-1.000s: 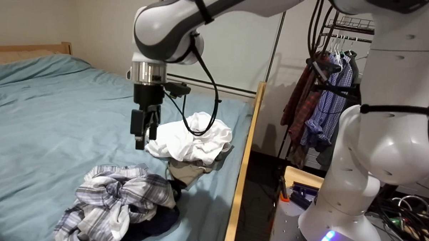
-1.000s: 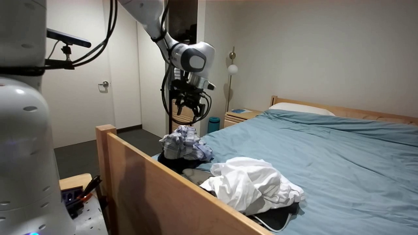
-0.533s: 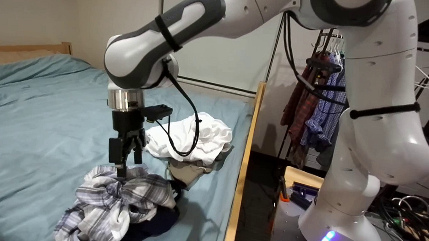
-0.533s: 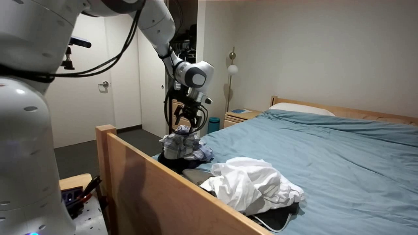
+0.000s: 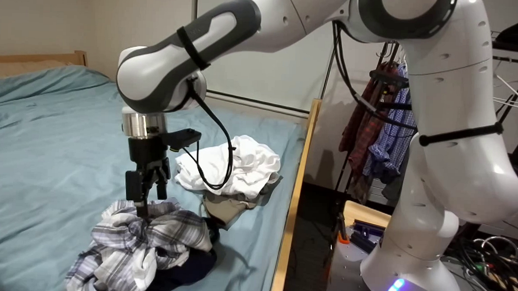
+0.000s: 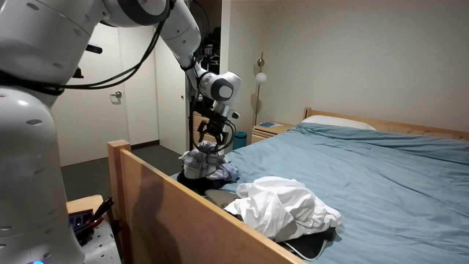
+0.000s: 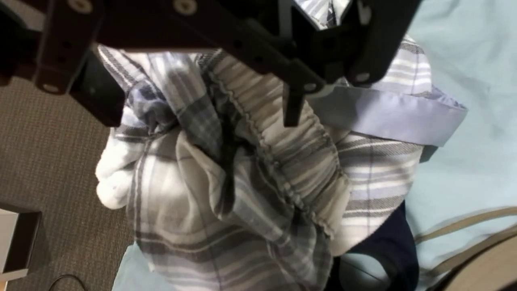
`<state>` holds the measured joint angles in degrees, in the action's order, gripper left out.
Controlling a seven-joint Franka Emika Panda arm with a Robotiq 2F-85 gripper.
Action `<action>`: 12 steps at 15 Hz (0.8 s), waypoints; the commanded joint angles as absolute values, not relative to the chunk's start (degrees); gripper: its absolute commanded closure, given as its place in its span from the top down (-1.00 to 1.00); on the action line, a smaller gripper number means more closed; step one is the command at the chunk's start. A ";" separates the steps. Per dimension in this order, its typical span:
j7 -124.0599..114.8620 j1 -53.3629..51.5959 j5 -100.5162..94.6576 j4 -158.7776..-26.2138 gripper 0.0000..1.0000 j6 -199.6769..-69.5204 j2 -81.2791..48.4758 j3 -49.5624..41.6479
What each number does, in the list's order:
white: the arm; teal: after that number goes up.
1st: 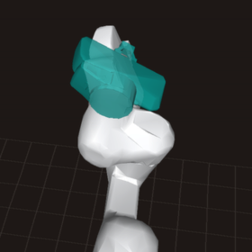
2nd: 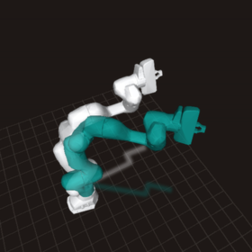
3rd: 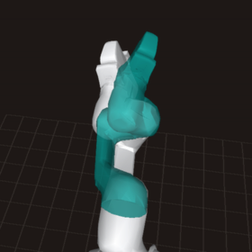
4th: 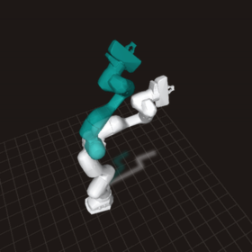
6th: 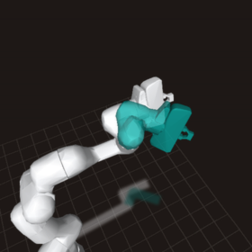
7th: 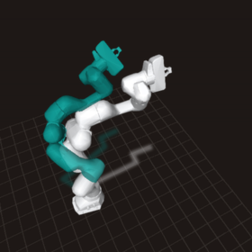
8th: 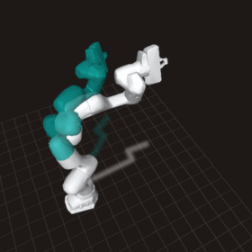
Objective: Move the checkered shirt to the right
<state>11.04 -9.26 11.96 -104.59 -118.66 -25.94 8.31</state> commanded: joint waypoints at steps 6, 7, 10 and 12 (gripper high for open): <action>5.34 -9.59 10.76 -95.64 1.00 -118.11 -38.66 8.53; 5.19 -9.69 10.64 -94.50 1.00 -117.96 -39.98 8.53; 5.47 -9.73 10.62 -91.08 1.00 -116.90 -43.16 8.79; 4.38 -10.43 9.92 -88.93 0.68 -116.27 -44.70 8.40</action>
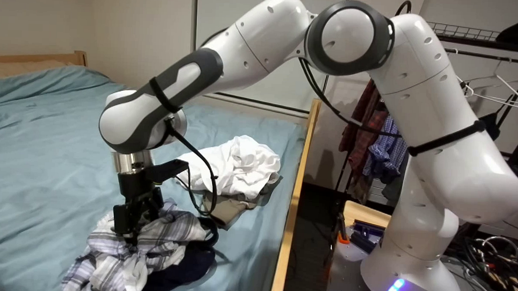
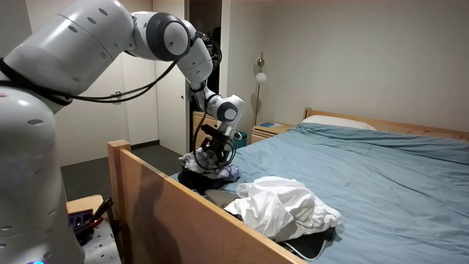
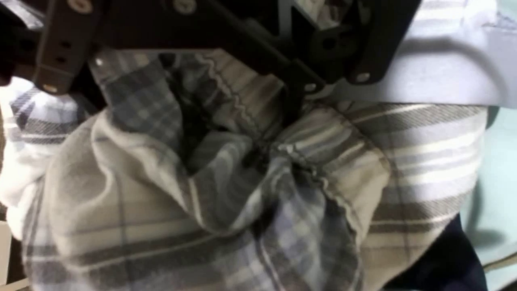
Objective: Move the checkered shirt to the right
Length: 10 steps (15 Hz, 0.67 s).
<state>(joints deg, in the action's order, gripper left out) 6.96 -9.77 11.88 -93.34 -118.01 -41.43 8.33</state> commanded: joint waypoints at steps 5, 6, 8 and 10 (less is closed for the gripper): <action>3.55 -10.96 8.31 -85.25 -0.05 -113.03 -46.41 8.38; 3.85 -10.85 8.34 -84.88 -0.19 -112.80 -46.53 8.49; 5.40 -10.23 8.75 -84.15 -0.44 -112.23 -46.77 8.96; 6.33 -9.44 9.81 -83.90 -0.70 -112.66 -46.76 9.52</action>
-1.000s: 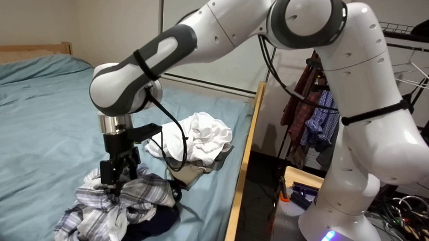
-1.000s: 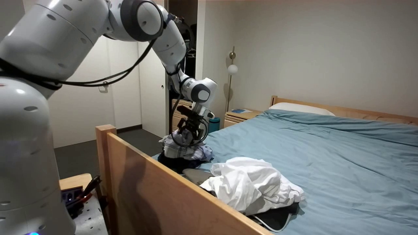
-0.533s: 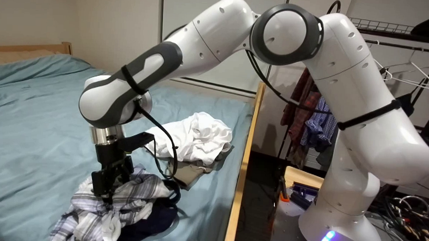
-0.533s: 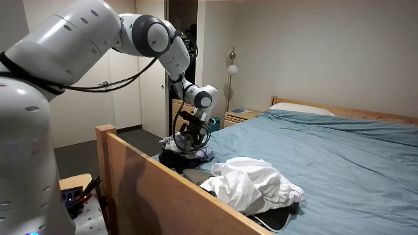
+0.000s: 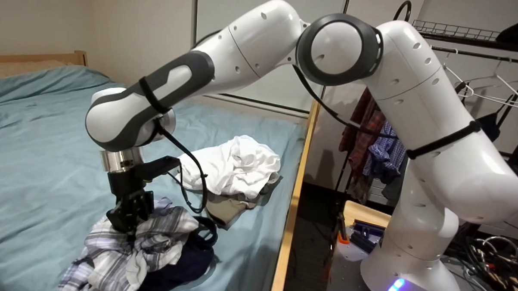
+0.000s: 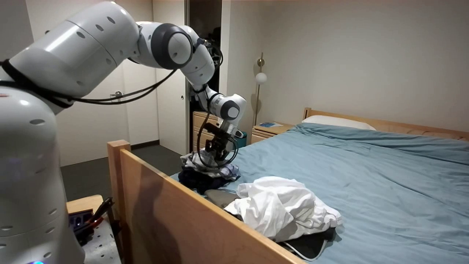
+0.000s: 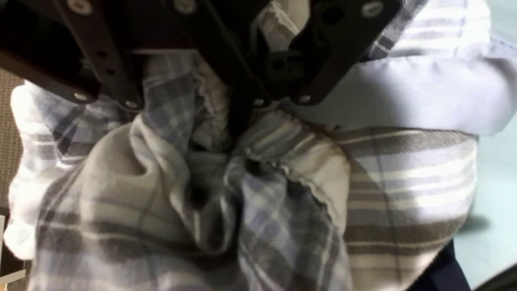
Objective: Move the checkered shirt to the right
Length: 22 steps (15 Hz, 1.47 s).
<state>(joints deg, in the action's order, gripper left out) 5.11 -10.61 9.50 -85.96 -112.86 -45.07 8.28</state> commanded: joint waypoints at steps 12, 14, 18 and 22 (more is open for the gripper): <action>5.07 -7.12 12.10 -93.30 -0.81 -128.12 -35.30 9.35; 4.28 -7.23 11.28 -93.81 -0.81 -130.12 -33.09 8.86; -7.06 -10.37 4.98 -92.96 -0.82 -131.65 -29.84 3.35; -18.27 -11.98 -0.66 -92.66 -0.82 -132.66 -26.09 -1.02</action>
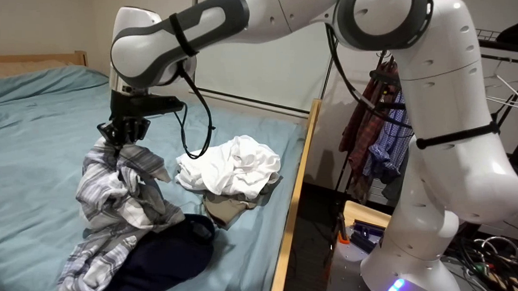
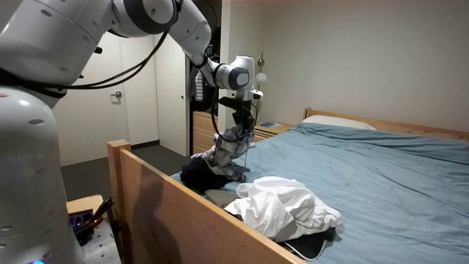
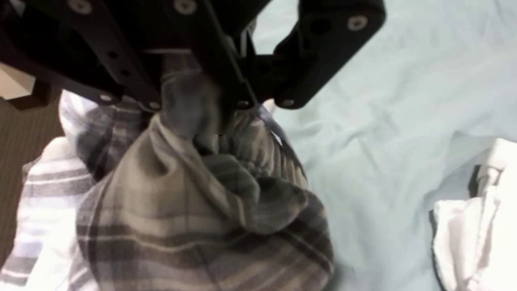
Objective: Move the checkered shirt to the right
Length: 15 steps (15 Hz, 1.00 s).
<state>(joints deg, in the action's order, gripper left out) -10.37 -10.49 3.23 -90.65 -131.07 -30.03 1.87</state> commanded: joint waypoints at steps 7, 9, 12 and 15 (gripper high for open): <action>-35.28 -13.41 -9.75 -93.41 -0.82 -131.23 -15.80 -5.25; -38.22 -12.73 -11.03 -93.85 -0.82 -130.96 -12.84 -5.01; -43.23 -11.87 -13.28 -94.50 -0.82 -130.79 -9.58 -4.90; -35.46 -8.70 -6.00 -94.38 -0.82 -128.99 -8.45 -2.41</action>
<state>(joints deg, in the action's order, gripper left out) -39.97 -11.73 -10.56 -92.75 -130.85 -10.76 -5.02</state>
